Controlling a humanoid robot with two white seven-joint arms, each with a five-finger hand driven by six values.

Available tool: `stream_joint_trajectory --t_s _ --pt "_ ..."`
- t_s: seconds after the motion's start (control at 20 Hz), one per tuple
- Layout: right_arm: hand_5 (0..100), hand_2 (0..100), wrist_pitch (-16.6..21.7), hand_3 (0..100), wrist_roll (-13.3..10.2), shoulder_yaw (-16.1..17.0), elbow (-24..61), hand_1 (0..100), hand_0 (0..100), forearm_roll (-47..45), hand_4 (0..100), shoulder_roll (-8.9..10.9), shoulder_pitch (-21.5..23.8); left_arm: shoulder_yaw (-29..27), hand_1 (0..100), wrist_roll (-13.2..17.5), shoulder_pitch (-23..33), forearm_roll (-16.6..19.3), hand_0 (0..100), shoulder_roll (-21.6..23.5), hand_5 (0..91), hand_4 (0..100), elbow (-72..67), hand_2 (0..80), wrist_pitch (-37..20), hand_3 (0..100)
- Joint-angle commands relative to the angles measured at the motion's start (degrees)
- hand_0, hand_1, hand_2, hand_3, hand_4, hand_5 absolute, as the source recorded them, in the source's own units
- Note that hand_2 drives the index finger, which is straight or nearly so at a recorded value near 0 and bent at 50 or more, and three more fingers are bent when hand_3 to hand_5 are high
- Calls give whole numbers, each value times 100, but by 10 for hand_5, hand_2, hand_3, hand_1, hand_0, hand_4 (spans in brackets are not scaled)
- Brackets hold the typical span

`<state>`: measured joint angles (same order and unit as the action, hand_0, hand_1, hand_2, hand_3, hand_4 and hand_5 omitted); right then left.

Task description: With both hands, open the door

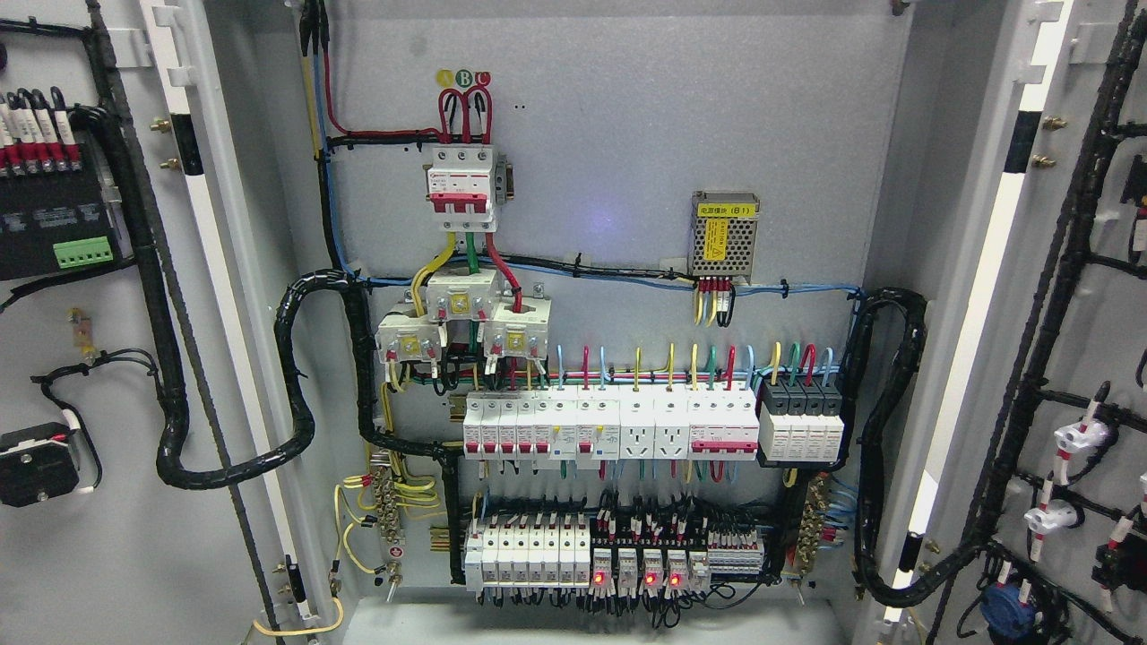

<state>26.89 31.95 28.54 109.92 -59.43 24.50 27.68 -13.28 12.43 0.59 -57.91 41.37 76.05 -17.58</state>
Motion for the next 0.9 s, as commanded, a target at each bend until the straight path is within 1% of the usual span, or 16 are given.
stream_joint_trajectory --t_s 0.0,0.2,0.3,0.6,0.7,0.85 --pt "0 0 1 0 21 -58 363 0 0 2 0 -16 133 229 0 -13 -85 -133 0 143 0 0 -283 0 -26 0" --pt "0 0 1 0 22 -234 416 0 0 -25 0 -25 159 238 0 -13 -85 -159 0 161 0 0 -301 0 -26 0" --pt "0 0 1 0 22 -296 425 0 0 -25 0 -16 159 238 0 -13 -76 -247 0 161 0 0 -292 0 -26 0" --pt "0 0 1 0 22 -533 478 0 0 -25 0 -7 159 282 0 -4 -41 -510 0 362 0 0 -257 0 -44 0" --pt "0 0 1 0 22 -621 504 0 0 -16 0 -7 159 282 0 13 -15 -520 0 380 0 0 -222 0 -44 0" --pt "0 0 1 0 22 -647 513 0 0 -16 0 2 159 290 0 31 38 -520 0 407 0 0 -196 0 -61 0"
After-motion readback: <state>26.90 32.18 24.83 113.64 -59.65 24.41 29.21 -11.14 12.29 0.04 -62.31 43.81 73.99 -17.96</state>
